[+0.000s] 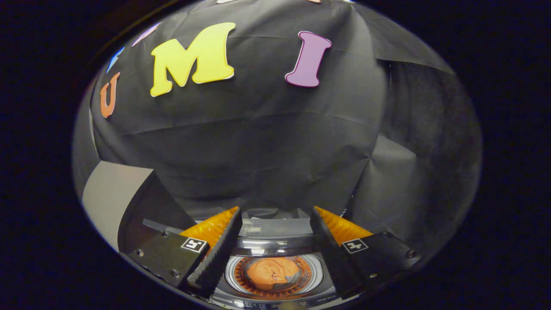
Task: Put the clothes into the washing machine and then close the washing machine lid.
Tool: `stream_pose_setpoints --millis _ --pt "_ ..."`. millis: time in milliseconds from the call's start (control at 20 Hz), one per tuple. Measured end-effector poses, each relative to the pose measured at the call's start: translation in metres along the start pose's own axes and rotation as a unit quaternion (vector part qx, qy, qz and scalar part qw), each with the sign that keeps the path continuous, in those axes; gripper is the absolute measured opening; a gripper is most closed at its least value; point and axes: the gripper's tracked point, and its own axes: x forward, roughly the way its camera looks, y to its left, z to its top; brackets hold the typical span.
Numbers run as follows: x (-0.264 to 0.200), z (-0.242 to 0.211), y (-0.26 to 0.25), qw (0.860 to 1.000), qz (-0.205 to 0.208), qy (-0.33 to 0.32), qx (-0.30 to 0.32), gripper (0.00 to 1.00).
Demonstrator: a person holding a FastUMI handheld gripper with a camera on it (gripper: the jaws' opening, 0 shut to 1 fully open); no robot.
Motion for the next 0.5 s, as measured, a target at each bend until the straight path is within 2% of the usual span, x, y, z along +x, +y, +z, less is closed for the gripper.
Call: stream_pose_setpoints --millis 500 --pt "0.0008 -0.0025 0.0010 1.000 0.002 -0.025 0.004 0.99"
